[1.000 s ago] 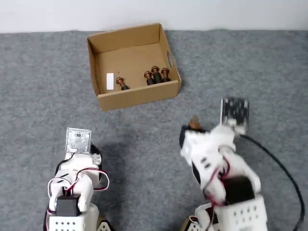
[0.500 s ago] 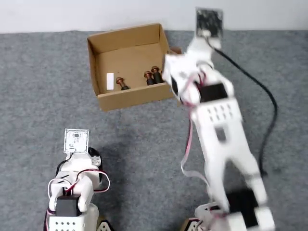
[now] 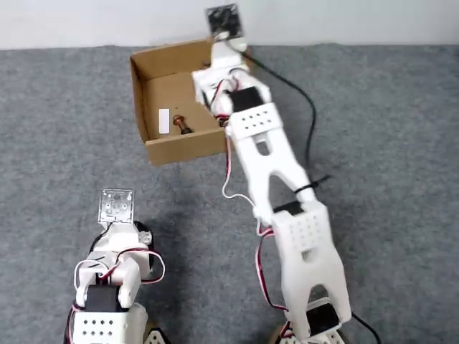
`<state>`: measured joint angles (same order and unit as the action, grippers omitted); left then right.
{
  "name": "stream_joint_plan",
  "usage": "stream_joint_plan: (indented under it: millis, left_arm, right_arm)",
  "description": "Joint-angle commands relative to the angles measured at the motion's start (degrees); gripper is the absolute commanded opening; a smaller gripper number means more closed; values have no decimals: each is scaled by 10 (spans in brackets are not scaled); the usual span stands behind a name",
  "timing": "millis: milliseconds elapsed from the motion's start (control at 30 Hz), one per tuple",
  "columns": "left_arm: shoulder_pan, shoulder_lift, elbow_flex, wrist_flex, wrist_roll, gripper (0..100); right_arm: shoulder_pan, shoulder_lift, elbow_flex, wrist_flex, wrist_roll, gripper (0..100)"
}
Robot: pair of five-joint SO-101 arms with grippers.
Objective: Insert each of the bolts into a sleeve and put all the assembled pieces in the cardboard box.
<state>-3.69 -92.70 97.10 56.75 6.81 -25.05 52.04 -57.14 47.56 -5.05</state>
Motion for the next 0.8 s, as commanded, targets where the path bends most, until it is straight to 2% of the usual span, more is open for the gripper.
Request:
stream_joint_plan:
  millis: [0,333,533,767]
  left_arm:
    - [-4,-11,-3,-7,4,5]
    - [-4,-15,-3,-9,4,5]
    - [-4,-15,-3,-9,4,5]
    - [-4,-15,-3,-10,4,5]
  right_arm:
    - [-12,44,-105,13,11,8]
    - [-22,152,-210,109,11,13]
    - [-22,165,-208,153,33,152]
    - [-22,141,-231,177,31,154]
